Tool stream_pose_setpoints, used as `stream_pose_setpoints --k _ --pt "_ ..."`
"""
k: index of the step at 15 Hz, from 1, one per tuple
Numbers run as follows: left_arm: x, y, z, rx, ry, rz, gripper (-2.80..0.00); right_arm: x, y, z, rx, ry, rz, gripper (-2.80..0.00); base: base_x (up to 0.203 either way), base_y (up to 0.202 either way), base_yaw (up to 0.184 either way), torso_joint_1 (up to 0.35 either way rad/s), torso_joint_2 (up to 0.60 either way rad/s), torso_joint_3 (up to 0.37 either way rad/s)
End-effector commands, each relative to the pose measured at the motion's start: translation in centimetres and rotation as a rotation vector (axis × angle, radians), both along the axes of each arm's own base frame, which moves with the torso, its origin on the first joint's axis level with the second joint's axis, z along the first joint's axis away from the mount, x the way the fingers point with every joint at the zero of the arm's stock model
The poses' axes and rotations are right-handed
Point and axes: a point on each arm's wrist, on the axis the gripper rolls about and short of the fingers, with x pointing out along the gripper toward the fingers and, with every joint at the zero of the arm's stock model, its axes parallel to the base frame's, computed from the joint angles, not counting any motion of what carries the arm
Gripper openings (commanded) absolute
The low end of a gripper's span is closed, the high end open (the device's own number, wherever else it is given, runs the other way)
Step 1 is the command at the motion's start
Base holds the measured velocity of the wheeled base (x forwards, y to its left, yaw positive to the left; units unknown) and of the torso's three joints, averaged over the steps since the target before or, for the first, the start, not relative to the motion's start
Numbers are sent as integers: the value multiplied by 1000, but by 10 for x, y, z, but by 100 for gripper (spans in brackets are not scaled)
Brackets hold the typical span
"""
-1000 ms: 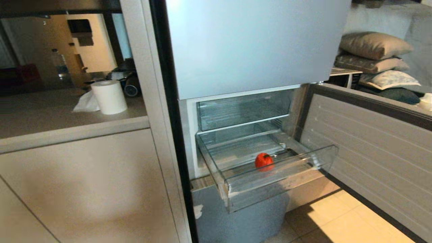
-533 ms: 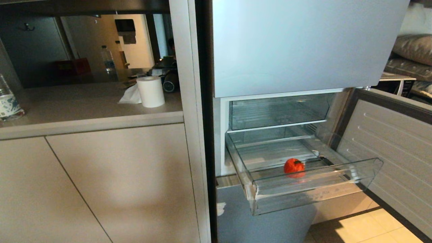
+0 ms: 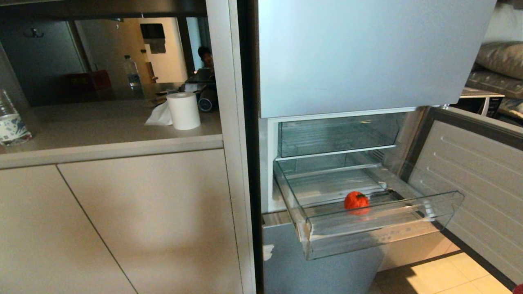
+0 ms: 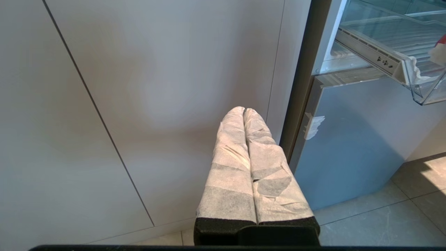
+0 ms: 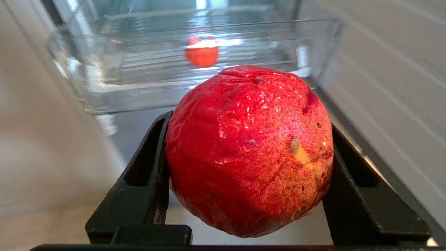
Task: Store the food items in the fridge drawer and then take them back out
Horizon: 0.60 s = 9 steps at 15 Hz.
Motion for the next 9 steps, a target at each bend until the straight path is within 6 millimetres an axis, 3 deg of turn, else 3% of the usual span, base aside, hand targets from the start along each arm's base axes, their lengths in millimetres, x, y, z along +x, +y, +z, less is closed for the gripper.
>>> stream_pose_setpoints --k 1,4,9 --pt "0 0 0 0 0 1 -280 49 1 27 34 212 39 -280 0 0 0 0 0 0" --pt "0 0 0 0 0 1 -280 103 4 42 99 364 125 -280 0 0 0 0 0 0" --pt "0 0 0 0 0 1 -280 206 17 29 152 435 195 -280 0 0 0 0 0 0"
